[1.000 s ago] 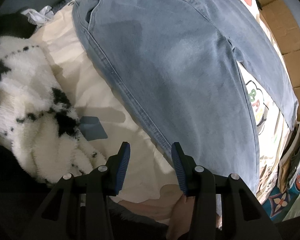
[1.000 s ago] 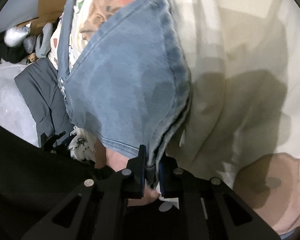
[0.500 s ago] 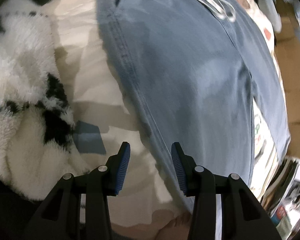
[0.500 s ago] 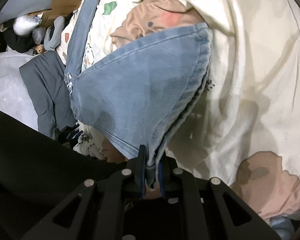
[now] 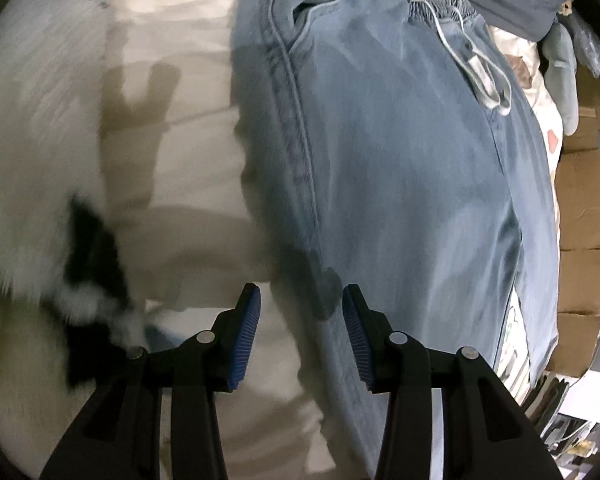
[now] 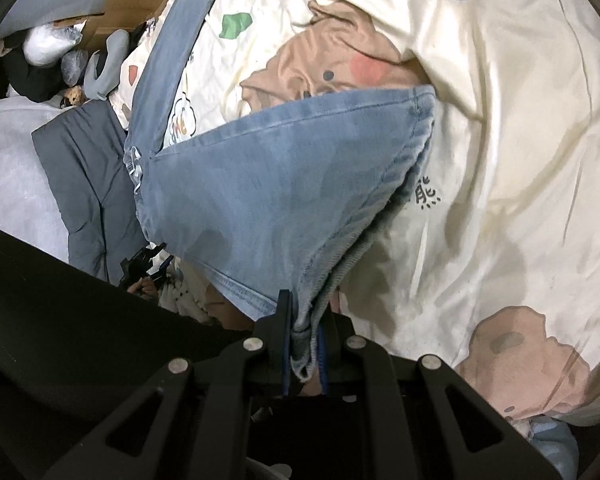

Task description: Fold clothes

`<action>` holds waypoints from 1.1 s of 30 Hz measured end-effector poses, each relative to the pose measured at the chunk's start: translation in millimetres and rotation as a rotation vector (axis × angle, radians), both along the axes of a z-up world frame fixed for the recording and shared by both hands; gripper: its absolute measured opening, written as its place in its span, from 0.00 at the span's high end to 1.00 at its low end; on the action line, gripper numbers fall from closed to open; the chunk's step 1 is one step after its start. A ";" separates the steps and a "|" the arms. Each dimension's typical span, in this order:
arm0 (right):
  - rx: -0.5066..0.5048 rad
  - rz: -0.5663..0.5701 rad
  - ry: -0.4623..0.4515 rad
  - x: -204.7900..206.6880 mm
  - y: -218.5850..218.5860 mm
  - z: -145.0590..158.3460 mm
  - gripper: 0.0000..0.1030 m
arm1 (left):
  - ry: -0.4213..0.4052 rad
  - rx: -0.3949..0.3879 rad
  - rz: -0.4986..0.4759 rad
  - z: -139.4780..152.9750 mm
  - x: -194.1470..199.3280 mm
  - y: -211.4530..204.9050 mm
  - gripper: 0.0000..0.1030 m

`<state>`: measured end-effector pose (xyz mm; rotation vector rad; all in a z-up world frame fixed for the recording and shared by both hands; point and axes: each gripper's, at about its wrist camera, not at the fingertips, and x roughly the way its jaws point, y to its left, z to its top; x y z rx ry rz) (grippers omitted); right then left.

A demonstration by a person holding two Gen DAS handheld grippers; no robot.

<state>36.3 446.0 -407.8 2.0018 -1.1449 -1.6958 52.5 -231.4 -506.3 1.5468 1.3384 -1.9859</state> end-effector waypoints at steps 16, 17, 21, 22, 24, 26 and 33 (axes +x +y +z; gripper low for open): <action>0.061 -0.015 0.007 -8.2 -0.9 15.6 0.91 | 0.056 0.050 0.112 -8.2 -18.9 -42.5 0.80; 0.065 -0.016 0.010 -8.7 -1.0 16.7 0.91 | 0.059 0.047 0.108 -6.1 -18.9 -42.0 0.90; 0.068 -0.066 0.037 -12.7 6.2 24.1 0.91 | 0.064 0.046 0.106 10.0 -19.7 -39.1 0.95; 0.067 -0.077 0.046 -14.5 8.0 26.9 0.91 | 0.070 0.049 0.107 15.7 -20.2 -39.1 0.95; 0.065 -0.097 0.066 -18.1 11.3 33.0 0.91 | 0.087 0.047 0.098 27.4 -20.5 -38.6 0.95; 0.064 -0.110 0.090 -23.7 14.6 40.9 0.91 | 0.104 0.047 0.090 38.6 -20.2 -40.8 0.95; 0.095 -0.119 0.181 -50.5 24.5 75.0 0.91 | 0.170 0.037 0.045 91.1 -60.4 -48.8 0.95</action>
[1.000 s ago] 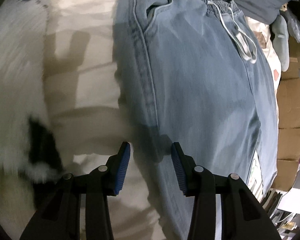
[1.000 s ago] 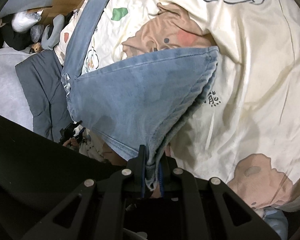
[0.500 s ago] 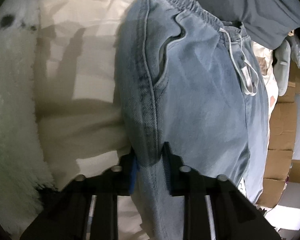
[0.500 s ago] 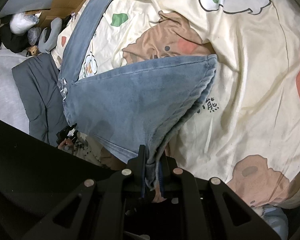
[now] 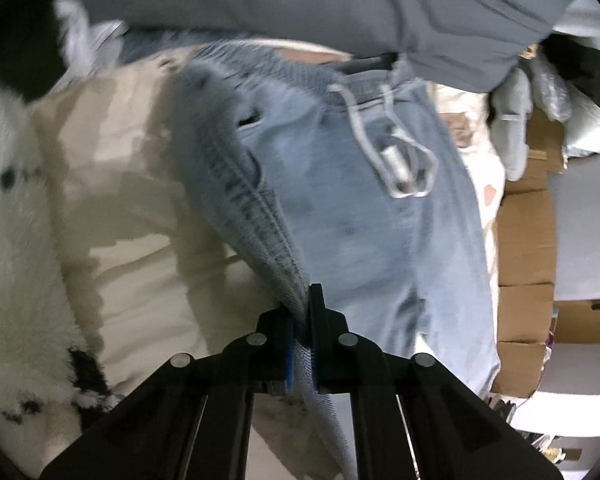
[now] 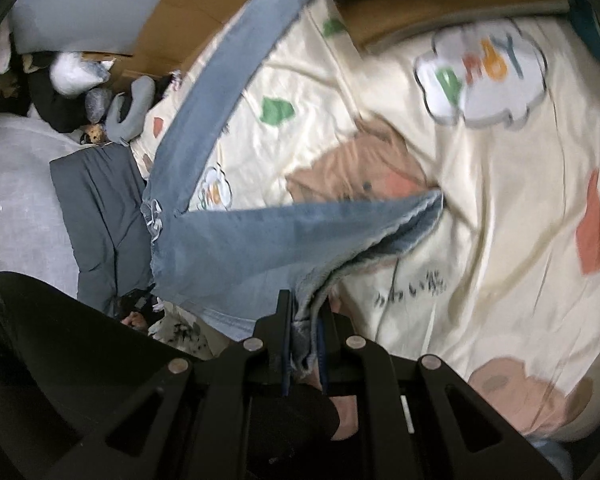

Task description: Fold clothes

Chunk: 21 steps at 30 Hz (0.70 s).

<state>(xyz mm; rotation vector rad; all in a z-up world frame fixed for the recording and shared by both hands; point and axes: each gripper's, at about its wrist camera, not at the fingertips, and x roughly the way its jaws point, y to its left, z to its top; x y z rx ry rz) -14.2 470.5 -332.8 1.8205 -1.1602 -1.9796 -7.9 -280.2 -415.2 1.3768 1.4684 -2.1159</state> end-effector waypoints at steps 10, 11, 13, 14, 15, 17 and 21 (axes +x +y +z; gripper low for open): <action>0.014 -0.025 0.123 -52.4 17.4 57.2 0.91 | 0.042 -0.027 -0.014 63.7 -21.4 6.4 0.95; 0.010 -0.022 0.134 -57.1 18.8 61.1 0.91 | 0.040 -0.033 -0.015 68.9 -23.6 7.6 0.95; -0.002 -0.018 0.149 -64.0 22.6 65.8 0.91 | 0.035 -0.043 -0.012 77.3 -29.9 10.9 0.95; -0.009 -0.014 0.157 -67.5 24.8 67.4 0.91 | 0.032 -0.049 -0.012 81.4 -33.0 12.8 0.95; -0.012 -0.008 0.164 -70.9 26.4 68.6 0.91 | 0.029 -0.057 -0.013 84.8 -36.2 14.7 0.95; -0.018 0.005 0.180 -77.6 30.0 70.9 0.91 | 0.025 -0.070 -0.012 91.0 -42.8 18.4 0.95; -0.034 0.029 0.201 -91.6 37.9 73.4 0.91 | -0.002 -0.085 0.016 100.1 -54.3 24.7 0.95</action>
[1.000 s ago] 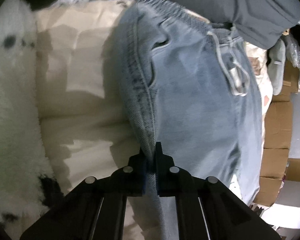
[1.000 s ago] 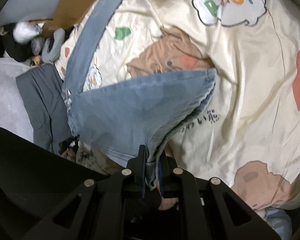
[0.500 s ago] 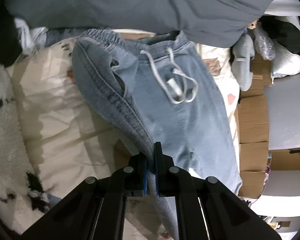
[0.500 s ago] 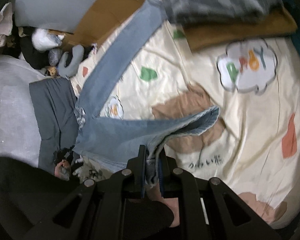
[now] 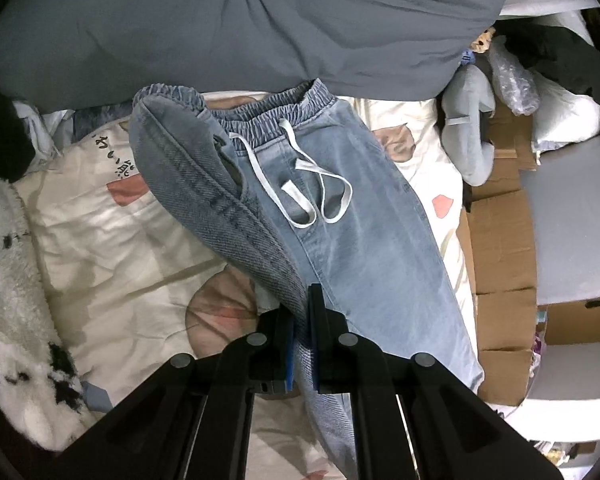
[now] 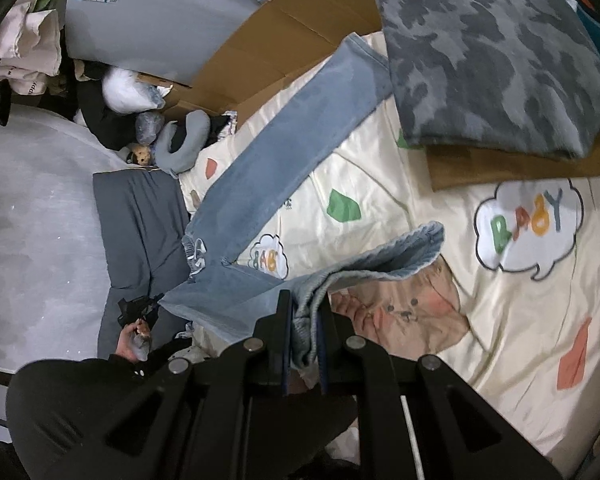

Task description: Fold clothes

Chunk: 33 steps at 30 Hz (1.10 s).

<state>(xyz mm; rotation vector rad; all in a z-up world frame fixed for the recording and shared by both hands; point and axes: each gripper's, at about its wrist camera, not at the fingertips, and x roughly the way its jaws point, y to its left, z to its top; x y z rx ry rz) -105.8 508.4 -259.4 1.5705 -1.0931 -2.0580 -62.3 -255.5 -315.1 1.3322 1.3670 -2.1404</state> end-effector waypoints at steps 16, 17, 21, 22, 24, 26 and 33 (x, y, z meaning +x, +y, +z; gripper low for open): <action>0.054 -0.030 0.040 -72.0 17.7 2.8 0.91 | 0.026 -0.035 -0.097 24.7 -85.7 10.3 0.95; 0.060 -0.036 0.037 -77.9 18.0 1.5 0.91 | 0.025 -0.035 -0.102 23.0 -92.5 10.7 0.95; 0.087 -0.053 0.027 -107.1 18.8 -5.1 0.91 | 0.027 -0.033 -0.118 15.8 -120.0 11.7 0.95; 0.093 -0.056 0.026 -114.8 18.7 -6.7 0.91 | 0.029 -0.034 -0.122 14.2 -127.0 12.2 0.95; 0.106 -0.065 0.024 -133.4 18.5 -10.6 0.91 | 0.032 -0.035 -0.131 10.7 -141.1 13.1 0.95; 0.112 -0.075 0.022 -149.9 19.3 -14.0 0.91 | 0.031 -0.037 -0.144 6.6 -155.7 13.9 0.95; 0.140 -0.117 0.001 -209.7 22.7 -36.5 0.91 | 0.022 -0.045 -0.189 -8.6 -201.5 20.7 0.95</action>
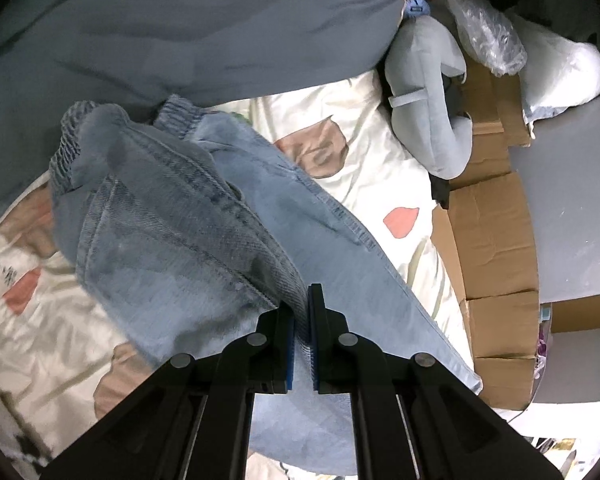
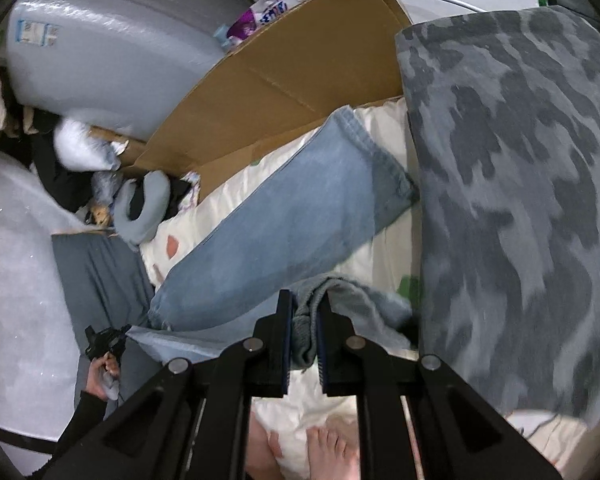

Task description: Fold clothes

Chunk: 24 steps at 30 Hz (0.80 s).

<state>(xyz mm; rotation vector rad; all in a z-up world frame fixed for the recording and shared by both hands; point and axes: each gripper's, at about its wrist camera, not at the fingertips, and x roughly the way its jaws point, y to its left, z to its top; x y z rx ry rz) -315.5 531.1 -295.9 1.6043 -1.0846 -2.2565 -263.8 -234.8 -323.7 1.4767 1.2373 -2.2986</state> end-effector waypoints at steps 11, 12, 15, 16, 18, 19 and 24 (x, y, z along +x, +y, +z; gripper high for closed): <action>0.042 -0.045 -0.053 -80.1 2.7 -42.8 0.91 | -0.038 -0.011 -0.013 -37.0 -54.3 12.5 0.95; 0.046 -0.053 -0.059 -86.9 2.9 -47.4 0.91 | -0.043 -0.012 -0.015 -40.6 -59.0 13.3 0.95; 0.059 -0.077 -0.075 -107.2 3.3 -61.1 0.91 | -0.060 -0.014 -0.014 -53.2 -72.2 15.7 0.95; 0.064 -0.082 -0.080 -114.8 2.8 -66.1 0.91 | -0.066 -0.014 -0.013 -56.8 -75.2 16.2 0.95; 0.073 -0.086 -0.089 -129.2 1.0 -75.0 0.91 | -0.077 -0.015 -0.013 -64.7 -81.2 16.5 0.95; 0.075 -0.089 -0.093 -136.3 0.2 -79.4 0.91 | -0.083 -0.016 -0.013 -69.0 -84.6 16.5 0.95; 0.073 -0.118 -0.106 -162.3 1.6 -95.1 0.91 | -0.101 -0.015 -0.005 -80.4 -95.3 16.6 0.95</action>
